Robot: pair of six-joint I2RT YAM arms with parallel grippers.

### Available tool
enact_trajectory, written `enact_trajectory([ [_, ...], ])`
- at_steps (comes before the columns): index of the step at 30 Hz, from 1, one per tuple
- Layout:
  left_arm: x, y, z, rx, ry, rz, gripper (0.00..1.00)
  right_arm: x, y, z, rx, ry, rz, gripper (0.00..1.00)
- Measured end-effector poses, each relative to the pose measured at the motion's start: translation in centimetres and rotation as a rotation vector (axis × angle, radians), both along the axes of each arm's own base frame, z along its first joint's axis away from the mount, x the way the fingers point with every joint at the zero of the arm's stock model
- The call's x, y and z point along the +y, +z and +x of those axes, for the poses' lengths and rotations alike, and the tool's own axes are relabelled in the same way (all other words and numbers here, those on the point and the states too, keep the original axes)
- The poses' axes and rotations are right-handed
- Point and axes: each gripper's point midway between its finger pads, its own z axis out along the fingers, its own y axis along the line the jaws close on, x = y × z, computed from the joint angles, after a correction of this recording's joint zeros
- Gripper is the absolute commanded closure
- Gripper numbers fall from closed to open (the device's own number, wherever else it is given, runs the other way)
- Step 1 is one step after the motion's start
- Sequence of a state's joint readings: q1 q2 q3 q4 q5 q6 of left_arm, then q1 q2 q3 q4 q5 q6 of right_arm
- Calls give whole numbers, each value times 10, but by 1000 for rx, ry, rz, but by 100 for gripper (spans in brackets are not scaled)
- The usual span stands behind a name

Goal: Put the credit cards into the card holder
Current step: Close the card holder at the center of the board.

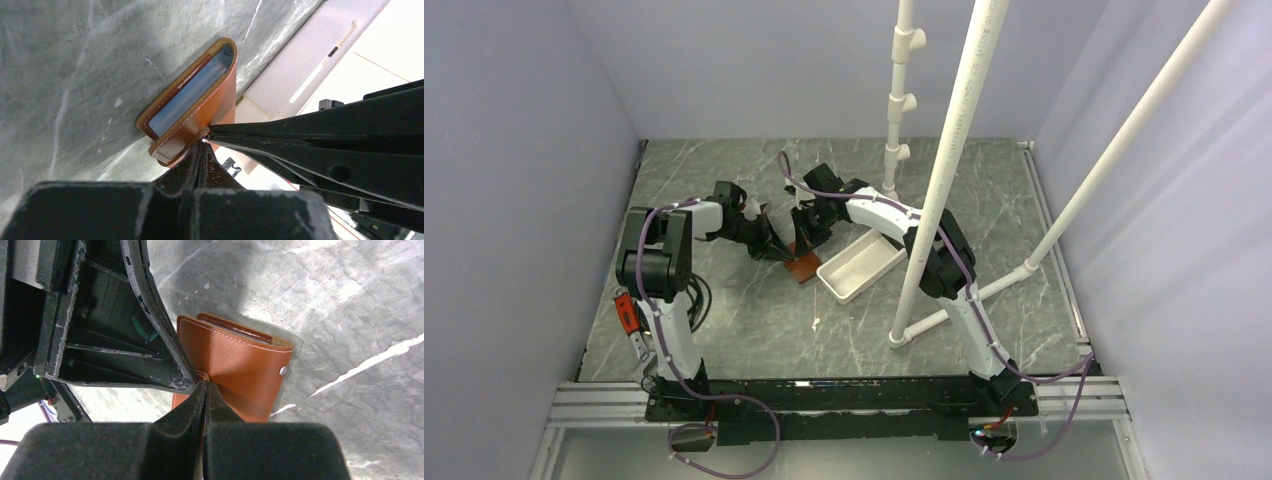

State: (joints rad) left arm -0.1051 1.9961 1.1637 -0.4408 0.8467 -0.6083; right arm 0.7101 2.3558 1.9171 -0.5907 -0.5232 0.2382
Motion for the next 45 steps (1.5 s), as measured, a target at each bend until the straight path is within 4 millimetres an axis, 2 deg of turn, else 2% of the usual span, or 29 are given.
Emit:
enact_trajectory([
  [11, -2, 0, -1, -98, -31, 209, 100, 0, -1, -1, -3, 2, 20, 100],
  [18, 4, 8, 2, -91, -31, 186, 97, -3, 5, 2, 77, -34, 77, 100],
  [25, 7, 23, 37, -124, -12, 91, 98, -7, 14, 5, 154, -66, 123, 100],
  [30, 3, 0, 32, -57, -25, 62, 100, -8, 15, 6, 164, -79, 127, 100],
  [45, 1, -2, 29, -32, -30, 28, 100, -12, 3, 6, 117, -95, 50, 100],
])
